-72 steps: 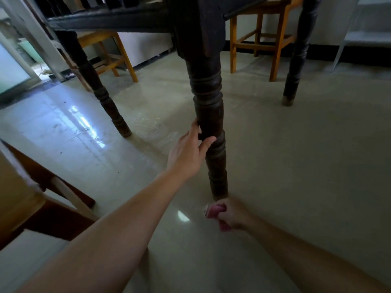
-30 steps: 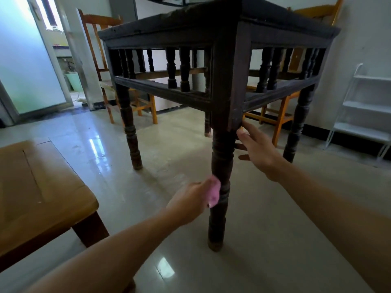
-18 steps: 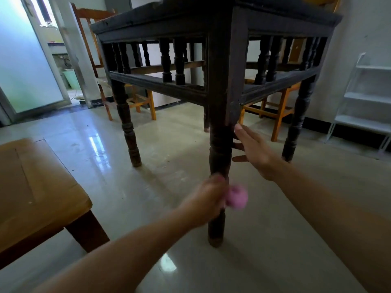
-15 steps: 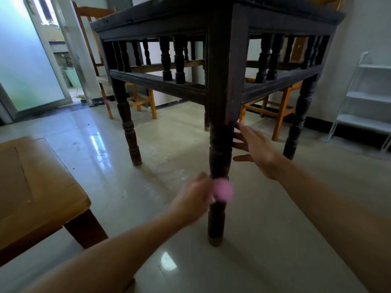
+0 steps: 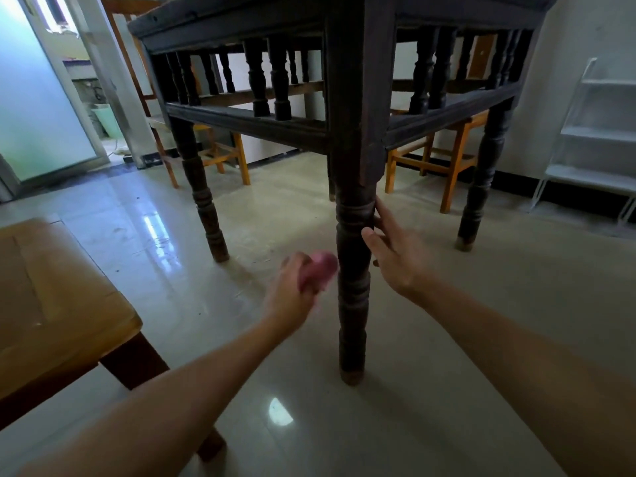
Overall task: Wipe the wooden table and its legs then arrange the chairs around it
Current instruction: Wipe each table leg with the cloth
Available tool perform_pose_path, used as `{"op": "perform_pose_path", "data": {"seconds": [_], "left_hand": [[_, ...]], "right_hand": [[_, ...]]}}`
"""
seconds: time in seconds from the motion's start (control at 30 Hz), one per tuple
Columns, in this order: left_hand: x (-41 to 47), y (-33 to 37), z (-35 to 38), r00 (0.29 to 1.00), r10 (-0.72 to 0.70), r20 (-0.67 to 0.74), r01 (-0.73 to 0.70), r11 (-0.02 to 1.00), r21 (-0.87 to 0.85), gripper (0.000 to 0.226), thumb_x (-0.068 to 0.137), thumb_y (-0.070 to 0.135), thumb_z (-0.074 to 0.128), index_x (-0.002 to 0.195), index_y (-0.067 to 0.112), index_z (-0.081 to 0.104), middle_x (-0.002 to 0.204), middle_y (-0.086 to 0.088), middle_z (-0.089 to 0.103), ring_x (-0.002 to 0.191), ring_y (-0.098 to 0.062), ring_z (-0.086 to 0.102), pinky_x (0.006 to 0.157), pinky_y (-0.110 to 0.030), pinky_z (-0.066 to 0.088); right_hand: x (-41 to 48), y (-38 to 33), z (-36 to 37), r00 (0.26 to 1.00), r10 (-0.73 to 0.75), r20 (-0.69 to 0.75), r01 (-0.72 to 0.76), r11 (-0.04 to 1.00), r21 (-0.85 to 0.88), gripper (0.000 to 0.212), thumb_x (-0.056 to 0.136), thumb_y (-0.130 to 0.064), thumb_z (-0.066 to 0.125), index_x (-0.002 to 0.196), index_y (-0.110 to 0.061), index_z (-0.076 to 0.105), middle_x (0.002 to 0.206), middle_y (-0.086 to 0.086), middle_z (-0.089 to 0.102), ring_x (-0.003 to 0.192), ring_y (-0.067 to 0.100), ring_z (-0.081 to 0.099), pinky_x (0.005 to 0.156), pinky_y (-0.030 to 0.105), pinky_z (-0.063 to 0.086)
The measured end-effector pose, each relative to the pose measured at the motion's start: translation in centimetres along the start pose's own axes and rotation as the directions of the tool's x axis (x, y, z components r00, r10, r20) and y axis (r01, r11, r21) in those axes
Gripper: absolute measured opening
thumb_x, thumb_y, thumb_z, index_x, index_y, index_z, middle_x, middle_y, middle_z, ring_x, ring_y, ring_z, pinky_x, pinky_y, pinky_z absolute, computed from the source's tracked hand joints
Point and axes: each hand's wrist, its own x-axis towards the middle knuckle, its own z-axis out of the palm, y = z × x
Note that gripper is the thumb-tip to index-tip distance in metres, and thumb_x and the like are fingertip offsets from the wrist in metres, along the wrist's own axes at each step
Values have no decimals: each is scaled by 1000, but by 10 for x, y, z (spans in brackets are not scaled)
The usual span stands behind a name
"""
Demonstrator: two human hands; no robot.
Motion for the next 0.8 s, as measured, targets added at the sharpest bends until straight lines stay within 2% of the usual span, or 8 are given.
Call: {"op": "perform_pose_path", "data": {"seconds": [0.13, 0.27, 0.33, 0.43, 0.53, 0.63, 0.73, 0.8], "left_hand": [[24, 27, -4, 981, 19, -191, -35, 996, -80, 40, 84, 0, 61, 119, 16, 50, 111, -2, 55, 98, -15, 55, 79, -26, 52], [-33, 30, 28, 853, -90, 513, 143, 988, -65, 4, 91, 18, 57, 95, 17, 58, 85, 2, 60, 71, -8, 62, 63, -21, 51], [-41, 11, 28, 777, -189, 600, 283, 957, -65, 11, 90, 27, 62, 89, 17, 60, 82, 0, 65, 64, -5, 64, 59, -23, 54], [-11, -2, 11, 937, -300, 177, 318, 944, -83, 12, 86, 12, 66, 90, 13, 55, 83, -4, 67, 66, -13, 65, 60, -28, 58], [10, 16, 4, 938, -329, -107, 306, 934, -186, 26, 86, -2, 60, 100, 17, 49, 92, -5, 63, 72, -15, 64, 64, -35, 59], [-11, 38, 25, 924, -309, 225, 374, 852, -367, 23, 87, -2, 56, 103, 14, 57, 82, -4, 67, 68, -21, 67, 64, -43, 59], [-35, 27, 30, 735, -275, 619, 436, 891, -123, 8, 86, 6, 58, 88, 10, 64, 90, -11, 70, 76, -25, 69, 72, -46, 58], [-31, 3, 21, 784, -308, 539, 399, 915, -57, 4, 86, 5, 60, 86, 3, 63, 93, -17, 69, 76, -28, 70, 71, -46, 59]], "right_hand": [[0, 4, 4, 1000, 1, -31, -1, 1000, -3, 59, 103, -27, 40, 152, -44, 11, 154, -4, 36, 139, 23, 38, 109, 59, 35], [0, 5, 4, 999, 24, -35, -24, 1000, 9, 62, 103, -20, 42, 152, -44, 13, 155, -5, 35, 138, 20, 39, 108, 58, 38], [0, 4, 3, 999, 24, -25, -24, 1000, 8, 62, 102, -19, 42, 152, -43, 13, 154, -6, 35, 137, 20, 40, 108, 57, 38], [-1, 3, 4, 1000, 26, -7, -26, 1000, 0, 66, 102, -17, 44, 153, -43, 10, 155, -5, 35, 140, 21, 37, 110, 58, 35], [-2, 7, 9, 1000, 23, -14, -23, 999, -35, 74, 99, -13, 48, 153, -42, 6, 154, -4, 35, 139, 23, 38, 112, 54, 33], [-2, 15, 14, 999, 37, -19, -38, 997, -67, 78, 96, -10, 50, 153, -40, 7, 153, -4, 37, 138, 23, 40, 112, 53, 33], [-2, 25, 16, 996, 86, 12, -85, 995, -48, 75, 97, -12, 51, 153, -40, 10, 151, -1, 40, 138, 25, 39, 112, 56, 33], [-2, 27, 18, 996, 93, 17, -92, 995, -34, 74, 97, -13, 51, 152, -42, 10, 151, -1, 41, 139, 25, 38, 112, 56, 34]]}}
